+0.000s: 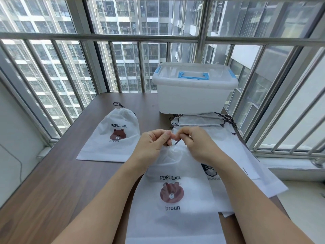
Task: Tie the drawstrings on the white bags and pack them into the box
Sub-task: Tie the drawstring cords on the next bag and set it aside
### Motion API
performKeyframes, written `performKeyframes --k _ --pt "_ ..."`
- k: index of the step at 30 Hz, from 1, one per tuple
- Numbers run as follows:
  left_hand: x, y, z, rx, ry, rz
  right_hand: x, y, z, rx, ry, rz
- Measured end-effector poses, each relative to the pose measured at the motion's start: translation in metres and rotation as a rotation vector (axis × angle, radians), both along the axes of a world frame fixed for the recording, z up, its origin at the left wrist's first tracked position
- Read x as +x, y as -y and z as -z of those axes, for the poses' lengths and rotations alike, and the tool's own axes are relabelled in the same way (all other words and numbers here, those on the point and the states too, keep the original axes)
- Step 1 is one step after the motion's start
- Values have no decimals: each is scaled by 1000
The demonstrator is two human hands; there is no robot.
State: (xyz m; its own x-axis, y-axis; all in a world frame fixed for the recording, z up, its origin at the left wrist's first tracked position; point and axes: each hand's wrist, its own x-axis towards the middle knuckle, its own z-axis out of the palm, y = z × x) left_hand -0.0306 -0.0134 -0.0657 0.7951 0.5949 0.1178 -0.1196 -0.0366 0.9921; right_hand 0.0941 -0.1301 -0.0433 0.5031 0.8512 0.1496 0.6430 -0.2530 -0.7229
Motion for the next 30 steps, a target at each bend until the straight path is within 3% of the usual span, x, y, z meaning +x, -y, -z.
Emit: performKeyframes --k 3,5,11,18,26,30 --pt "0 0 2 -11 -3 55 2 -3 0 123 -217 53" --pt "0 1 2 -3 -3 96 4 0 -4 215 -262 38" --pt "-2 1 2 85 -44 156 10 8 -6 199 -74 -122" --pt "-5 2 0 123 -96 150 10 7 -3 256 -22 -65" --pt "-2 2 -1 29 -29 167 -1 -2 -2 224 -549 20" --pt "-3 1 0 20 -25 180 3 5 -9 110 -596 -55"
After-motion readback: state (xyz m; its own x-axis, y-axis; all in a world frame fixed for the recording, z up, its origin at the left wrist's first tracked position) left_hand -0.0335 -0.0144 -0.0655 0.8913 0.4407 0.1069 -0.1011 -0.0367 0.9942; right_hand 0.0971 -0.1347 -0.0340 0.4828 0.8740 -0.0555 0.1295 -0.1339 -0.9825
